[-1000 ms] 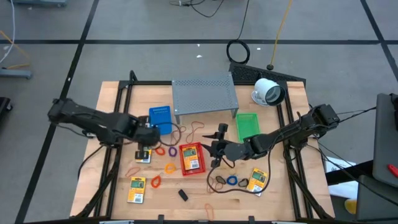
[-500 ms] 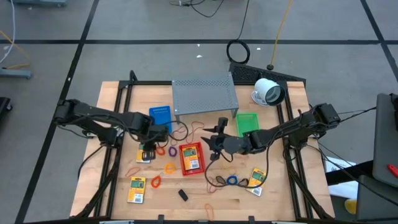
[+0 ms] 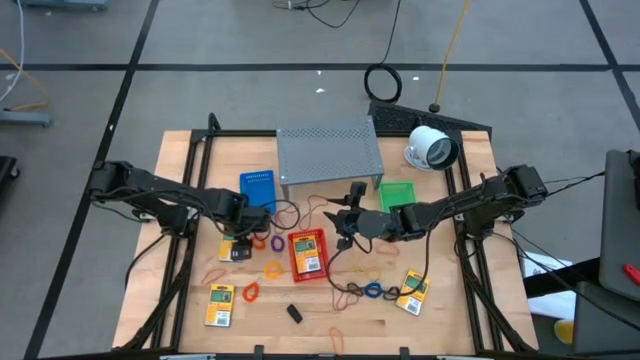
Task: Pick & Place Office Desk Supplies
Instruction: Put the top orange spring keychain into the blue bin
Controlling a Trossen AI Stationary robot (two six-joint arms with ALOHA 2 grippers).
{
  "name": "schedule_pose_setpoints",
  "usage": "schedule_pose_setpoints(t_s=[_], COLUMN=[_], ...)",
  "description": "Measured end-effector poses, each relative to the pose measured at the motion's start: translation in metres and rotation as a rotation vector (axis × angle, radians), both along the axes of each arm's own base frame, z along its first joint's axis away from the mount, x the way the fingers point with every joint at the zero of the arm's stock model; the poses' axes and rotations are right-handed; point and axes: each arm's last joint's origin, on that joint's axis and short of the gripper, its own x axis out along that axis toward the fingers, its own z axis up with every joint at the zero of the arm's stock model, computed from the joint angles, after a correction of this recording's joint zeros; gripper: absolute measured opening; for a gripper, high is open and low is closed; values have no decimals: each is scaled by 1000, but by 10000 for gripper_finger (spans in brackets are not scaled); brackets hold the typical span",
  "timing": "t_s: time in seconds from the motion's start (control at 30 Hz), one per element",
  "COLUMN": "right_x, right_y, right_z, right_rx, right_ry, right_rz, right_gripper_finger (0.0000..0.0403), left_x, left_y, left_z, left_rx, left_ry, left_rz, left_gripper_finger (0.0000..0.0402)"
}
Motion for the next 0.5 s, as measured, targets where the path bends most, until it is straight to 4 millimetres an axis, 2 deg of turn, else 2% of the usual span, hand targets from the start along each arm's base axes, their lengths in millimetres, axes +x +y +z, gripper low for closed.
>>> schedule_pose_setpoints(t_s=[0.5], right_x=[-2], right_y=[2], right_z=[-4], right_rx=[55], right_ry=[14], right_rz=[-18], right_gripper_finger=[155], left_x=[2], left_y=[-1], left_z=[-1], left_rx=[-23], left_ry=[-26], left_rz=[17], left_gripper_finger=[244])
